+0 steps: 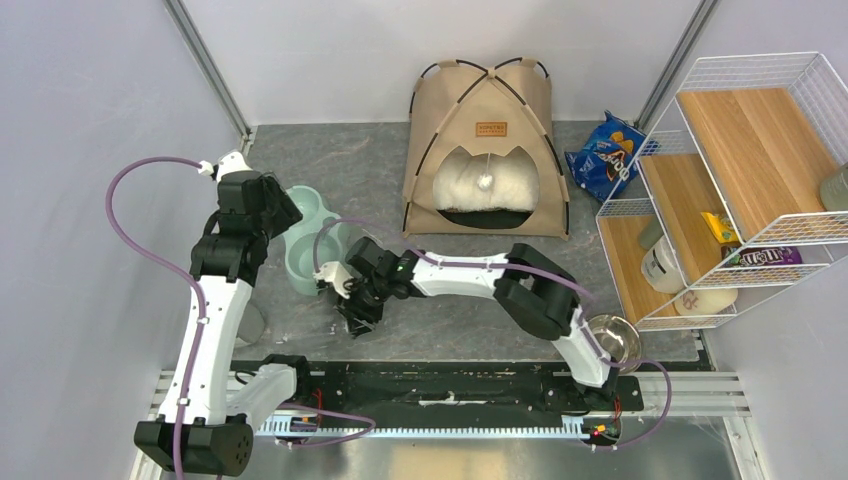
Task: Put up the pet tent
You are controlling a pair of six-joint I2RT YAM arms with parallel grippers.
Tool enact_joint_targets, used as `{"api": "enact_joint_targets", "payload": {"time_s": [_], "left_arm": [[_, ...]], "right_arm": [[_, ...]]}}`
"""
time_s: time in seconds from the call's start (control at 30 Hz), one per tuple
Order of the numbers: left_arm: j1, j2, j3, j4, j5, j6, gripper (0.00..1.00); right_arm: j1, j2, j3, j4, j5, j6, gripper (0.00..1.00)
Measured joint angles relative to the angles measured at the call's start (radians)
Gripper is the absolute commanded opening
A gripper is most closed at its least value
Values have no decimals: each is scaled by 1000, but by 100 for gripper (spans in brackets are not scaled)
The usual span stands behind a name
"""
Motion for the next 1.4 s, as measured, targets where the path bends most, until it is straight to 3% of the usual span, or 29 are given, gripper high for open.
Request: {"api": "enact_joint_targets", "payload": {"time_s": [0.33, 0.63, 0.8, 1.03, 1.4], "left_arm": [[0, 23, 36, 30, 94, -1, 67], [0, 61, 42, 53, 204, -17, 71], [0, 77, 53, 54, 274, -60, 82], [0, 116, 56, 93, 377, -161, 87], [0, 158, 16, 345, 597, -405, 89]], "right_arm": [[-10, -369, -285, 88, 203, -15, 0], [-24, -562, -489, 283, 487, -11, 0], [-32, -621, -581, 414, 662, -3, 0], [-37, -681, -652, 590, 856, -2, 0], [-37, -714, -665, 737, 929, -12, 0]]}}
